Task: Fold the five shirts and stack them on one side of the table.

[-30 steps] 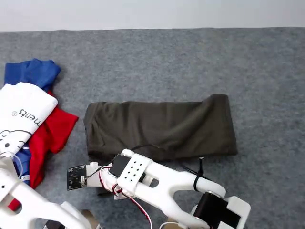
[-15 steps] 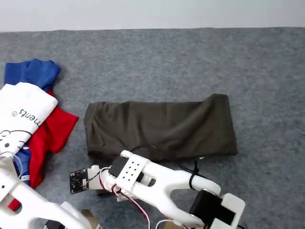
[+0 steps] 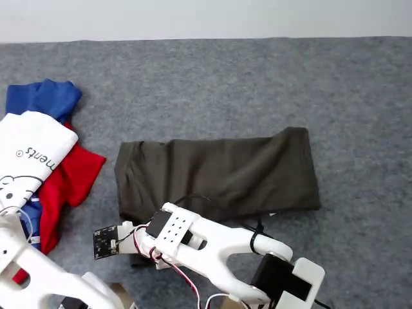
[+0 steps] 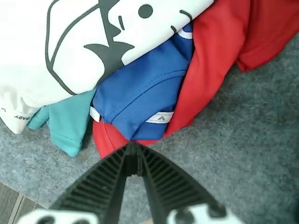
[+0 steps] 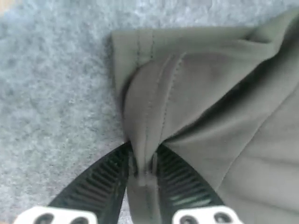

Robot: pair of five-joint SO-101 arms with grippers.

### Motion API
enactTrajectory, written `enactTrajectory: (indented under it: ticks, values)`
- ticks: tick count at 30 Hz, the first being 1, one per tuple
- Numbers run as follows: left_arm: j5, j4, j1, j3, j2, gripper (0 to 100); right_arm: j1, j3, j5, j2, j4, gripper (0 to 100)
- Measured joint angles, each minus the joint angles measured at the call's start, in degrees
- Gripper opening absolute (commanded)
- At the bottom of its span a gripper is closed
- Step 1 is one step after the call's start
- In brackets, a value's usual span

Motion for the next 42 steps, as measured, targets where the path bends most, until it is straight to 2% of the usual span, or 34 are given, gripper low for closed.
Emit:
enactTrajectory:
  ticks: [6, 26, 35, 37, 42]
  values:
    - [0.00, 0.00, 0.00, 0.00, 0.00, 0, 1.67, -0.18, 0.00, 0.26, 0.00, 1.3]
    - [0.00, 0.00, 0.00, 0.00, 0.00, 0, 16.00, -15.21, 5.98, 1.14, 0.35, 1.1]
    - [0.00, 0.00, 0.00, 0.00, 0.00, 0, 20.22, -21.98, 8.18, 9.32, 0.35, 1.2]
    - [0.00, 0.00, 0.00, 0.00, 0.00, 0, 21.19, -24.09, 8.18, 10.64, 0.35, 3.2]
    - [0.00, 0.00, 0.00, 0.00, 0.00, 0, 22.24, -26.02, 8.18, 12.66, 0.35, 16.5]
